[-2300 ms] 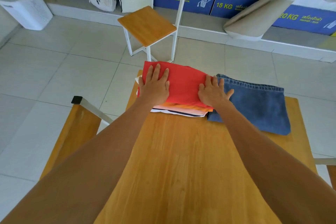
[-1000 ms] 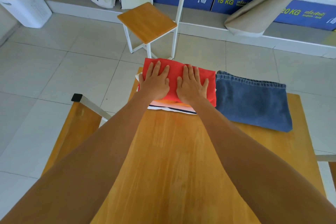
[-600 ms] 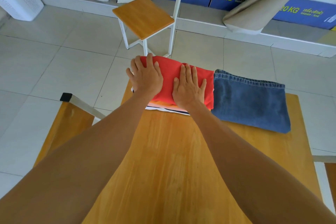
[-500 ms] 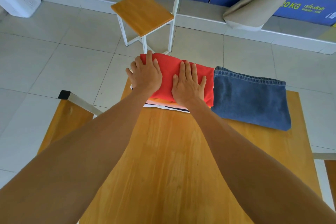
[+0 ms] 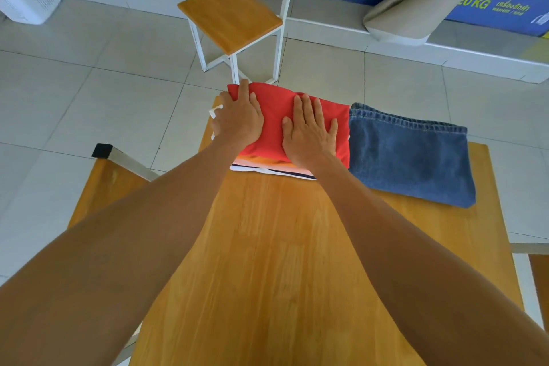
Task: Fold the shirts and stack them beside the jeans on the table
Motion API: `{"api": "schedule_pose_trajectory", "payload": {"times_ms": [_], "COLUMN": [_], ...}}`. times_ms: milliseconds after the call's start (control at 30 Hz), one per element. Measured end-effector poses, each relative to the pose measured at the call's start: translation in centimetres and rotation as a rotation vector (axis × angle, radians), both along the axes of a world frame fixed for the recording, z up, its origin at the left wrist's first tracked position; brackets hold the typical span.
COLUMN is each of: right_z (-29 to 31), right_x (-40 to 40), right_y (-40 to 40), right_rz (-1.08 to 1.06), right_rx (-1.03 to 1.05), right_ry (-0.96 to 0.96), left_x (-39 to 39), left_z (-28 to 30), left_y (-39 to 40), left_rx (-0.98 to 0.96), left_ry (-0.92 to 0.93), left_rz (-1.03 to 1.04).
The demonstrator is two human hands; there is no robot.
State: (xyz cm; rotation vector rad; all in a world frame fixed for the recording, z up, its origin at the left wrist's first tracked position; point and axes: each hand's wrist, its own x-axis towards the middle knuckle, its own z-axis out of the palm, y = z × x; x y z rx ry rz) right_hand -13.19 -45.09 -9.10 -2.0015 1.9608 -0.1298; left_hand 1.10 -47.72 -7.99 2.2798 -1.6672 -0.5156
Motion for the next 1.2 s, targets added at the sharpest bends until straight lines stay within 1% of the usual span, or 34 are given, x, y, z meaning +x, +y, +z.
{"api": "schedule_pose_trajectory", "payload": {"times_ms": [167,333,400,500,567,667,733,867,1000,1200], "right_z": [0.2,0.9,1.3,2.5,3.3,4.1,4.6,6.4,8.6,13.3], "right_x": [-2.4,-3.0,-3.0,-3.3,-3.8,-5.0,-5.8,-7.0,-8.0,-9.3], "right_y": [0.9,2.6,2.8,3.0,3.6,5.3,6.7,9.5,11.6,14.4], "right_rz": [-0.036,-0.083,-0.072,-0.060,-0.042,-0.037,-0.037,-0.012,0.030,0.081], "right_rx": [0.035,0.080,0.106,0.190,0.218,0.213,0.195,0.172,0.143,0.016], "right_ry": [0.023,0.024,0.037,0.056,0.057,0.026,0.012,0.016,0.035,0.022], "left_x": [0.2,0.2,0.3,1.2,1.7,1.4,0.9,0.0,-2.0,-5.5], "left_z": [0.6,1.1,1.4,1.9,2.3,2.9,3.4,4.9,8.4,14.3], "left_y": [0.5,1.6,1.8,1.6,2.0,4.3,6.3,9.7,12.1,15.2], "left_rx": [0.030,0.079,0.111,0.214,0.242,0.157,0.145,0.142,0.109,0.024], "left_ry": [0.025,0.041,0.079,0.203,0.242,0.177,0.136,0.040,-0.046,-0.007], "left_rz": [-0.029,-0.056,-0.066,-0.080,-0.054,0.004,-0.010,-0.092,-0.226,-0.406]}}
